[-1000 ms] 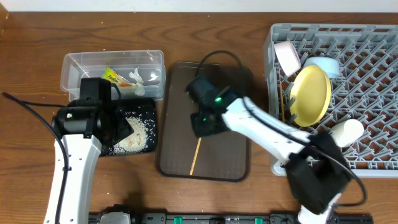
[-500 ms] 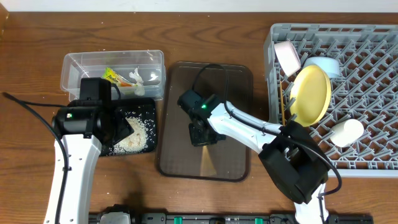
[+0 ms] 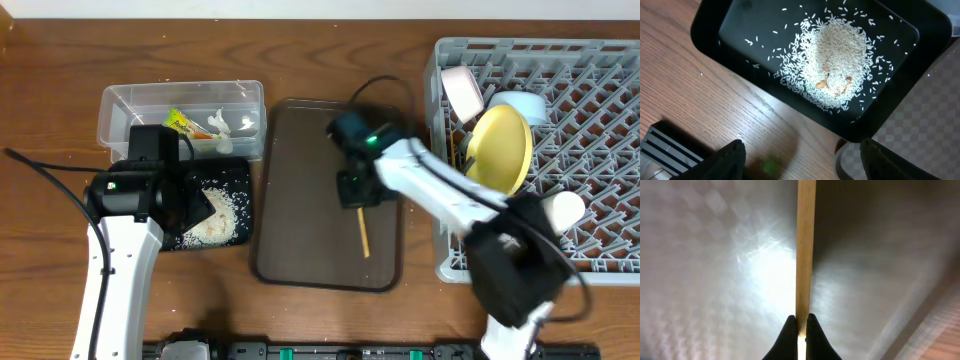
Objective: Sort waste into correct bins and load items into the dishwasher rack
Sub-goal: 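Carry the second chopstick to the rack and release it with right gripper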
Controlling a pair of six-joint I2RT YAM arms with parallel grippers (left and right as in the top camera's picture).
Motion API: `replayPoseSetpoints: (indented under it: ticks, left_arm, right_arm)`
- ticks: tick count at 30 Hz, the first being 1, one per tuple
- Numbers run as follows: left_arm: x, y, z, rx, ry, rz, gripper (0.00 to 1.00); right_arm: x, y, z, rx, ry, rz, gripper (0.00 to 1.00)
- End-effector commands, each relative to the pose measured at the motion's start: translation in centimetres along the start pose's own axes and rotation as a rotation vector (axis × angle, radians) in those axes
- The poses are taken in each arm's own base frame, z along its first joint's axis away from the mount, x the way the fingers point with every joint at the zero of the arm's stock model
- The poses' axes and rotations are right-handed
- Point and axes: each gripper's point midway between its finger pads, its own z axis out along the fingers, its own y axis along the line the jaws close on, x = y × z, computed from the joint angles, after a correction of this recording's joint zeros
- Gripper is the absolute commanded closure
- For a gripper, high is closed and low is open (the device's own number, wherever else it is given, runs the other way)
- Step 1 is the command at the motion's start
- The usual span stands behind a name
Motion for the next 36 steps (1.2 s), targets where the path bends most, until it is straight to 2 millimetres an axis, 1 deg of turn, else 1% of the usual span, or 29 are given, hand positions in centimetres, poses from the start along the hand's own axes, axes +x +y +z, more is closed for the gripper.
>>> replayPoseSetpoints:
  ticks: [1,2,4,5,8,10,12,14,18,22,28,30,31,32,36]
  left_arm:
    - [-0.3,0.3,-0.1,-0.013,-0.010,-0.015,0.24]
    - [-0.3,0.3,-0.1,-0.013,-0.010,-0.014,0.24]
    - [-0.3,0.3,-0.1,-0.013,-0.010,-0.015,0.24]
    - [-0.3,0.3,-0.1,-0.013,-0.010,-0.014,0.24]
    - [-0.3,0.3,-0.1,-0.013,-0.010,-0.015,0.24]
    - [-0.3,0.3,-0.1,-0.013,-0.010,-0.015,0.24]
    - [-0.3,0.3,-0.1,-0.013,-0.010,-0.014,0.24]
    - [-0.3,0.3,-0.1,-0.013,-0.010,-0.014,0.24]
    - [-0.3,0.3,-0.1,-0.013,-0.010,-0.014,0.24]
    - [-0.3,0.3,-0.1,-0.013,-0.010,-0.014,0.24]
    - [-0.3,0.3,-0.1,-0.013,-0.010,-0.015,0.24]
    - [-0.3,0.3,-0.1,-0.013,-0.009,-0.014,0.24]
    - [-0.3,0.3,-0.1,-0.013,-0.009,-0.015,0.24]
    - [-0.3,0.3,-0.1,-0.013,-0.010,-0.014,0.24]
    - [-0.3,0.3,-0.1,-0.013,-0.010,-0.014,0.24]
  right_arm:
    - [-1.6,-1.7,-6.0,-0.033,-0.137,-0.125,0.99]
    - [-1.7,-2.8,-7.6,-0.035,-0.162,-0.121,0.99]
    - [-1.8,-4.4,-9.5,-0.034,-0.195,-0.104,0.99]
    - [-1.8,-5.5,-10.6,-0.032,-0.217,-0.087,0.99]
    - [-1.9,-8.9,-13.2,-0.021,-0.270,-0.024,0.99]
    - [-2.0,-10.9,-14.3,-0.010,-0.294,0.011,0.99]
    - [-1.8,-13.0,-14.8,0.008,-0.294,0.033,0.99]
    - [-1.4,-14.6,-14.6,0.024,-0.270,0.049,0.99]
    - [-1.0,-16.5,-13.5,0.041,-0.225,0.057,0.99]
    - [-1.1,-17.2,-11.8,0.052,-0.172,0.057,0.99]
    - [-1.2,-17.8,-9.5,0.068,-0.102,0.066,0.99]
    - [-1.2,-17.8,-8.9,0.067,-0.084,0.069,0.96]
    - [-1.2,-17.8,-8.7,0.067,-0.078,0.069,0.93]
    - [-1.2,-17.9,-8.6,0.067,-0.075,0.071,0.89]
    - [-1.4,-17.9,-8.6,0.067,-0.082,0.072,0.79]
